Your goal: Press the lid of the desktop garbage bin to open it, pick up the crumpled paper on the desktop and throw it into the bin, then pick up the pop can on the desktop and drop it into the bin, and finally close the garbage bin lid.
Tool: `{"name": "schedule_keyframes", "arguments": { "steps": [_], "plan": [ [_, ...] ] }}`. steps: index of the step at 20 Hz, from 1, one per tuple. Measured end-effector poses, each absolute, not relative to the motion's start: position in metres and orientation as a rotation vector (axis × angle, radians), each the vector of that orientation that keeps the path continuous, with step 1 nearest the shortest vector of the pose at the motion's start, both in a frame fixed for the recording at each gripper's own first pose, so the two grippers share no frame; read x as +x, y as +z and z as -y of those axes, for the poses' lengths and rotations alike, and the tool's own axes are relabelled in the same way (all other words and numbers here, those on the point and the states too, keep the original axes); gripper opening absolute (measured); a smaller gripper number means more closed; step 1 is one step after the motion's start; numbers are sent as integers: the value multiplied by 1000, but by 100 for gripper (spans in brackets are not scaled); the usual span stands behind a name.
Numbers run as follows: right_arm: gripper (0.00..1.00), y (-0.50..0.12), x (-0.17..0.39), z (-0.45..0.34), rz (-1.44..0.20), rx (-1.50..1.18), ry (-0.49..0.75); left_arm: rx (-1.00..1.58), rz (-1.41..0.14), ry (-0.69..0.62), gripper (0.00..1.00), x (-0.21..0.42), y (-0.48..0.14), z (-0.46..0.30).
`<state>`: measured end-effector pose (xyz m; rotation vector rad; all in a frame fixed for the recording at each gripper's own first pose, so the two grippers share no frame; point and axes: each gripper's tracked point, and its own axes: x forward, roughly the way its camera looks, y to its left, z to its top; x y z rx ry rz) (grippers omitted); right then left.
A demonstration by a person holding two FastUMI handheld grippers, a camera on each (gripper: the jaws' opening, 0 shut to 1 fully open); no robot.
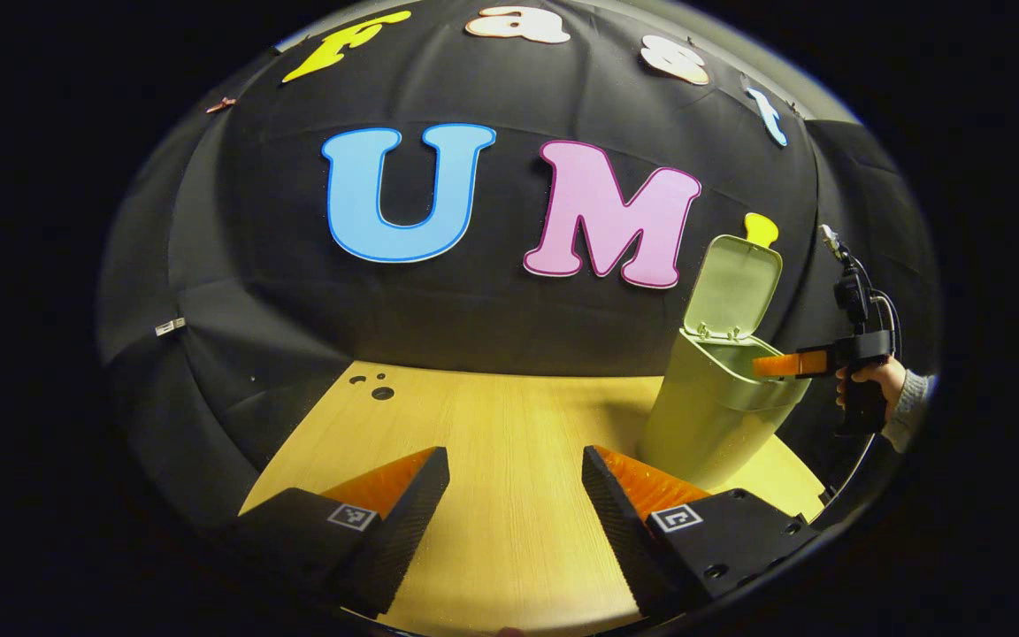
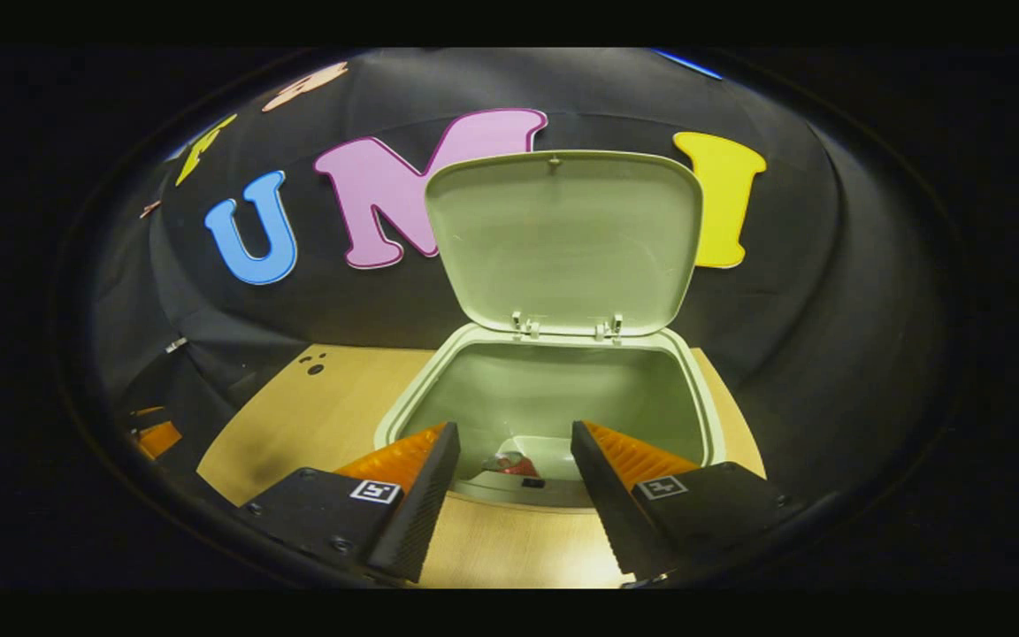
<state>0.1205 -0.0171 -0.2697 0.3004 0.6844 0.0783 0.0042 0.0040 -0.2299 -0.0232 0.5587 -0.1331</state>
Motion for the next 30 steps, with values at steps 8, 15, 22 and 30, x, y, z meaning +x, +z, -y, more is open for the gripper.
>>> {"name": "schedule_keyframes", "arguments": {
  "steps": [8,15,22,30],
  "plan": [
    [99,-217,122,33,-578,312,64,-28,-554,-139,96,4,-230,-3],
    [98,-142,145,46,-439,335,79,-35,-550,-147,96,5,-229,0],
    [98,-69,191,79,-265,254,21,-38,-545,-145,97,3,-229,-3],
    [98,-52,240,93,-247,226,-29,-40,-545,-123,97,-2,-228,-13]
  ]
}}
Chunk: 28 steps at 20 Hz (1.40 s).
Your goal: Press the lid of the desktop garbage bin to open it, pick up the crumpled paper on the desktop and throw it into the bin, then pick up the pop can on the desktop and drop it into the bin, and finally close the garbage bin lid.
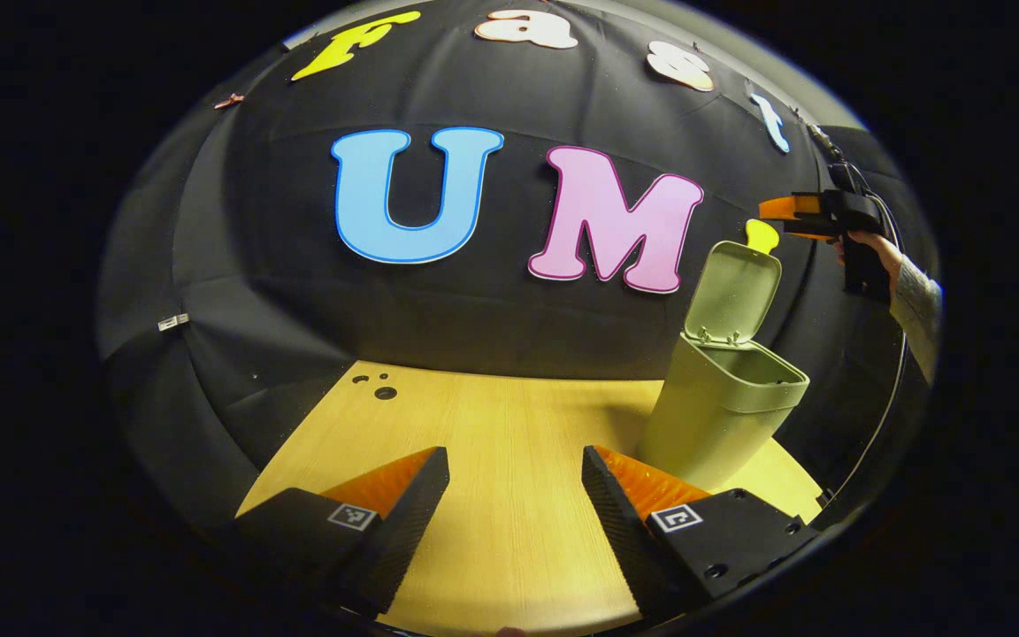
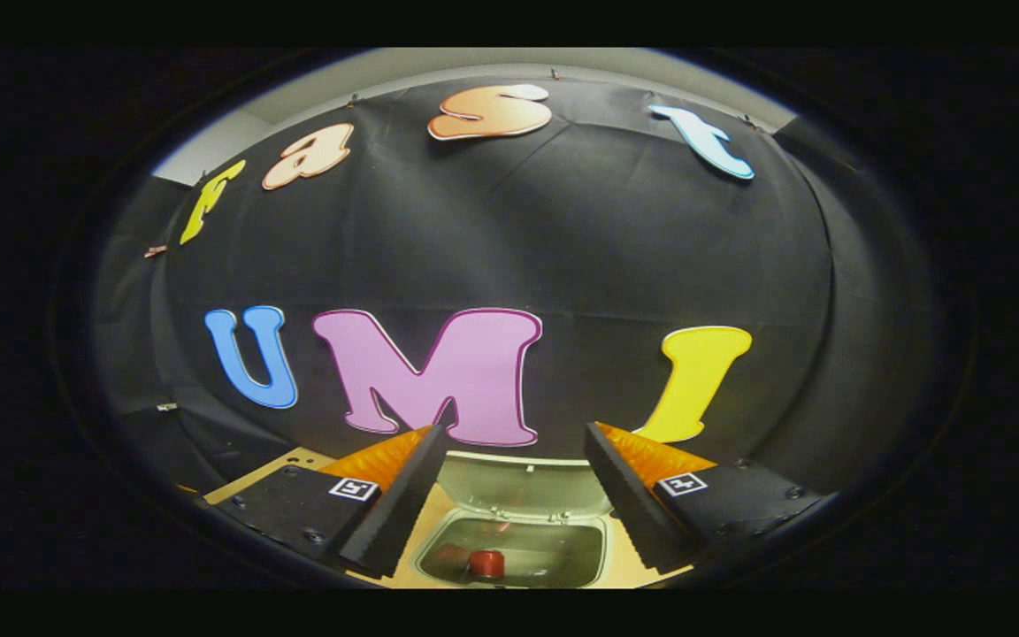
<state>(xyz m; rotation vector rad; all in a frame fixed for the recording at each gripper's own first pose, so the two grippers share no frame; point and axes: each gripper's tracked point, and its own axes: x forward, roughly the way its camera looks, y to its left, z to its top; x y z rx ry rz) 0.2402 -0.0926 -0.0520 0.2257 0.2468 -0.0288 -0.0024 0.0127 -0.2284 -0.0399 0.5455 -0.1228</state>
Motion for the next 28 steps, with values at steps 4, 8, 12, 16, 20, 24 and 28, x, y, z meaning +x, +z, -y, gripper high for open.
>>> {"name": "schedule_keyframes", "arguments": {
  "steps": [4,8,12,16,20,24,28],
  "plan": [
    [98,-65,263,95,-266,270,-53,-41,-546,-112,96,-4,-228,-16],
    [98,-77,282,100,-288,256,-70,-44,-550,-98,96,-7,-229,-21],
    [98,-95,298,99,-330,223,-76,-44,-551,-86,97,-9,-229,-25],
    [98,-117,298,94,-403,213,-59,-42,-552,-81,96,-11,-230,-27],
    [98,-118,286,90,-418,201,-37,-45,-556,-78,96,-11,-231,-28],
    [98,-121,263,83,-441,224,-16,-44,-553,-87,96,-9,-231,-25],
    [98,-128,239,76,-471,225,7,-48,-557,-100,96,-7,-232,-19]
  ]
}}
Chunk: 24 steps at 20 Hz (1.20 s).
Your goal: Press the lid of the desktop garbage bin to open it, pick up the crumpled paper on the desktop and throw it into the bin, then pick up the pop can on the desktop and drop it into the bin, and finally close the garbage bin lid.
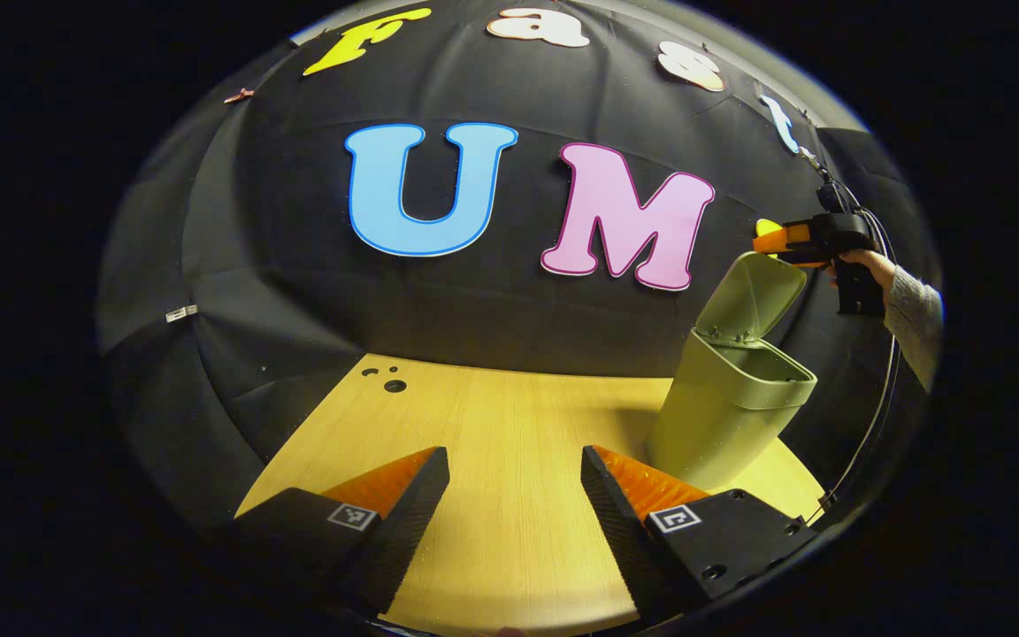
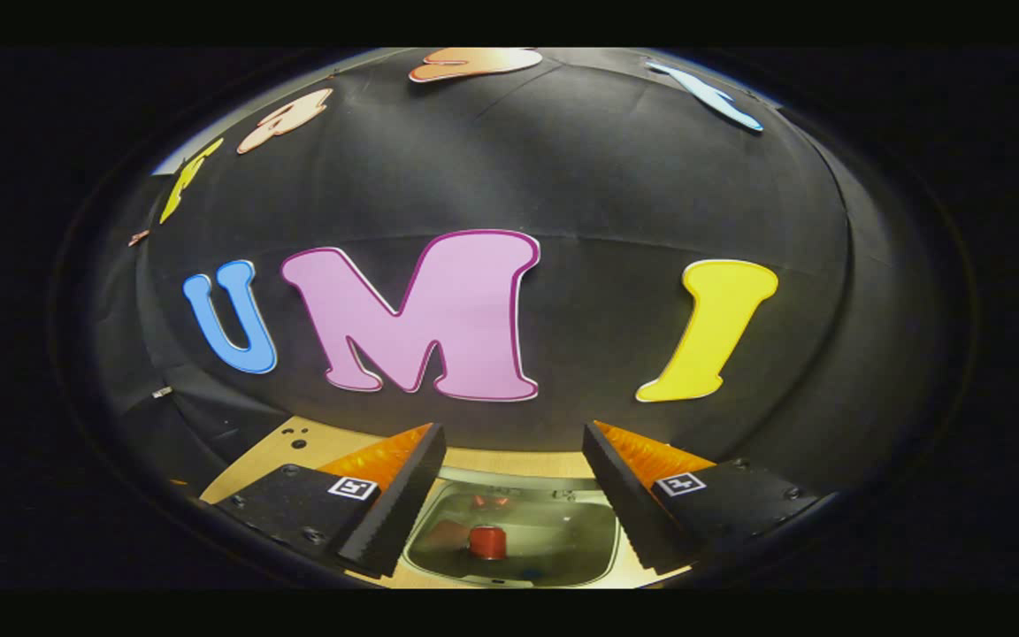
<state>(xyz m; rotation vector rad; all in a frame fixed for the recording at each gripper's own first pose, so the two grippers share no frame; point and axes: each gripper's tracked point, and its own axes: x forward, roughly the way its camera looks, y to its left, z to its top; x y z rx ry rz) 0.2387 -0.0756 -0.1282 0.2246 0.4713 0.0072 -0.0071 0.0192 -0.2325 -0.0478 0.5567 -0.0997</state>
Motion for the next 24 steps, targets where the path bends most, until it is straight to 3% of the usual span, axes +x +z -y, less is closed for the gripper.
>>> {"name": "schedule_keyframes", "arguments": {
  "steps": [24],
  "plan": [
    [99,-217,152,37,-757,268,92,-47,-571,-124,96,-3,-240,-10]
  ]
}}
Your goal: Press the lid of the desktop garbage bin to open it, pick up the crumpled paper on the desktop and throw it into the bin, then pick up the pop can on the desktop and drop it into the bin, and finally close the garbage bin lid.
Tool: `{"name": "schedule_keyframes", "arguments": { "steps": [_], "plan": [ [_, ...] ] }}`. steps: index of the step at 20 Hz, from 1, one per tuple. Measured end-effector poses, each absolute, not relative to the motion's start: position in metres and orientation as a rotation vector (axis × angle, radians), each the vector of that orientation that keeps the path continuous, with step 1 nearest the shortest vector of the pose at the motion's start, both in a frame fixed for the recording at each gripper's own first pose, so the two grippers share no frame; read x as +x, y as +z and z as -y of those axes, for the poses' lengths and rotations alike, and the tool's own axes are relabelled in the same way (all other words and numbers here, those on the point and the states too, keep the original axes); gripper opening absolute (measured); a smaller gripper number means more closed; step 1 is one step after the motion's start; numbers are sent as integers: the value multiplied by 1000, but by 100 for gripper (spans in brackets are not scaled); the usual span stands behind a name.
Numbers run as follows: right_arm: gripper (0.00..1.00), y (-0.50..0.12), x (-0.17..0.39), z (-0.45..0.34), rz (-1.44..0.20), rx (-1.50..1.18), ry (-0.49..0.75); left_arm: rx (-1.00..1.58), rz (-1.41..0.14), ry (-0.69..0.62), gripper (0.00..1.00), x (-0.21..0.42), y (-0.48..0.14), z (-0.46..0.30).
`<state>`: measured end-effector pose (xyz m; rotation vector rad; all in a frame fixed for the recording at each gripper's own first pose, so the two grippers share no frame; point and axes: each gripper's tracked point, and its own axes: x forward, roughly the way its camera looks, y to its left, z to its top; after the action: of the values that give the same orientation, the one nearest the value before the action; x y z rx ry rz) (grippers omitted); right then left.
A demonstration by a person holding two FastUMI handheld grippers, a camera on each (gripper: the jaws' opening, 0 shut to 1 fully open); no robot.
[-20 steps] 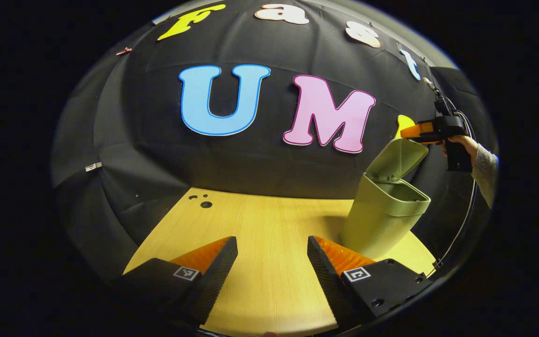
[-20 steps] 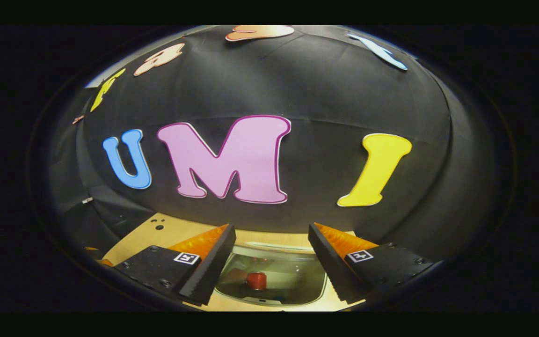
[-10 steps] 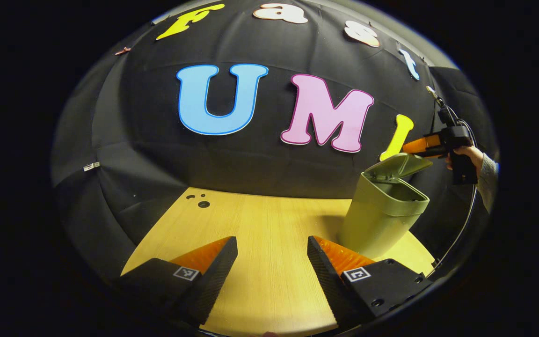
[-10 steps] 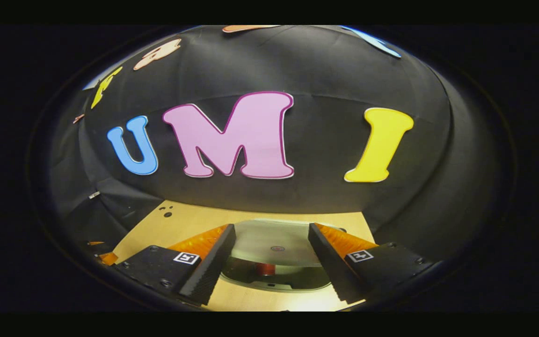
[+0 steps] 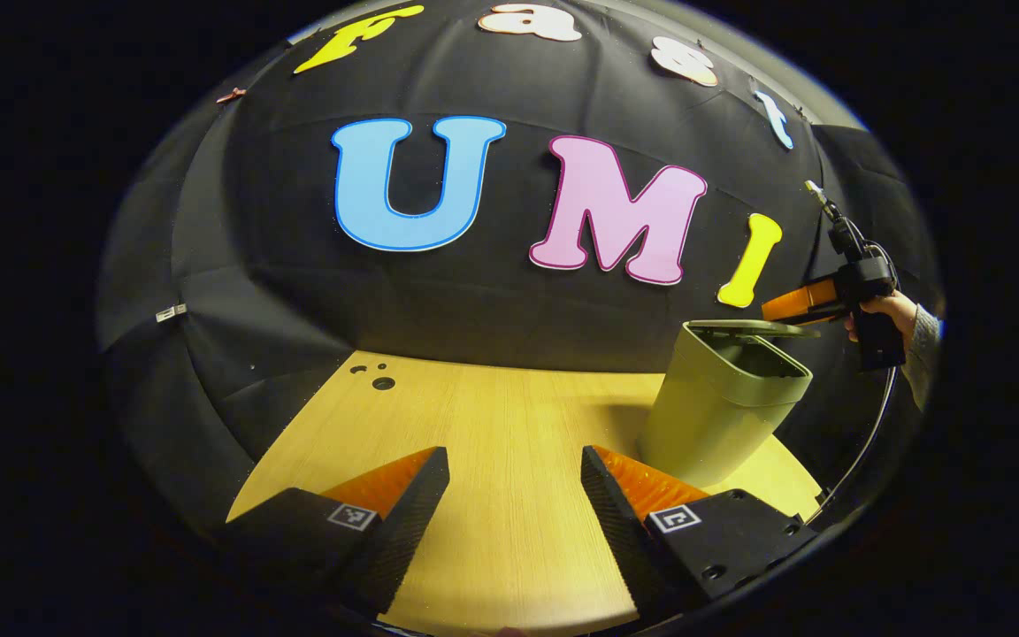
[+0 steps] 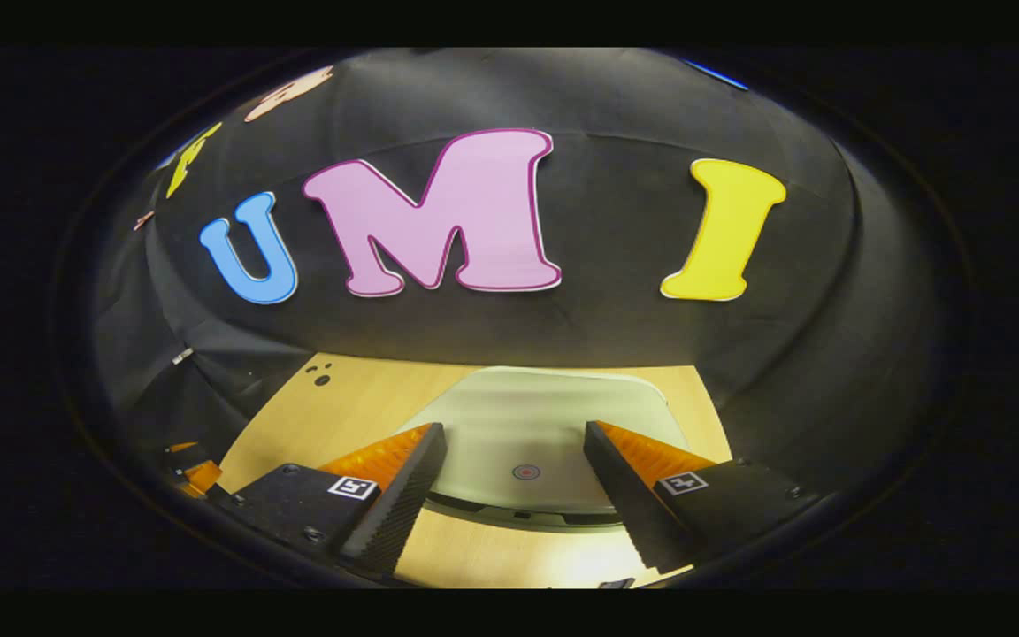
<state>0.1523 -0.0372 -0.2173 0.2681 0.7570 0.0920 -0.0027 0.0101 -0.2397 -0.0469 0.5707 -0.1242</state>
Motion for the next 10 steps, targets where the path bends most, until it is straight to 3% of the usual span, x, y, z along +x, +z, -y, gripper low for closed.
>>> {"name": "schedule_keyframes", "arguments": {
  "steps": [10],
  "plan": [
    [99,-248,128,22,-899,212,163,-48,-576,-127,96,-3,-242,-10]
  ]
}}
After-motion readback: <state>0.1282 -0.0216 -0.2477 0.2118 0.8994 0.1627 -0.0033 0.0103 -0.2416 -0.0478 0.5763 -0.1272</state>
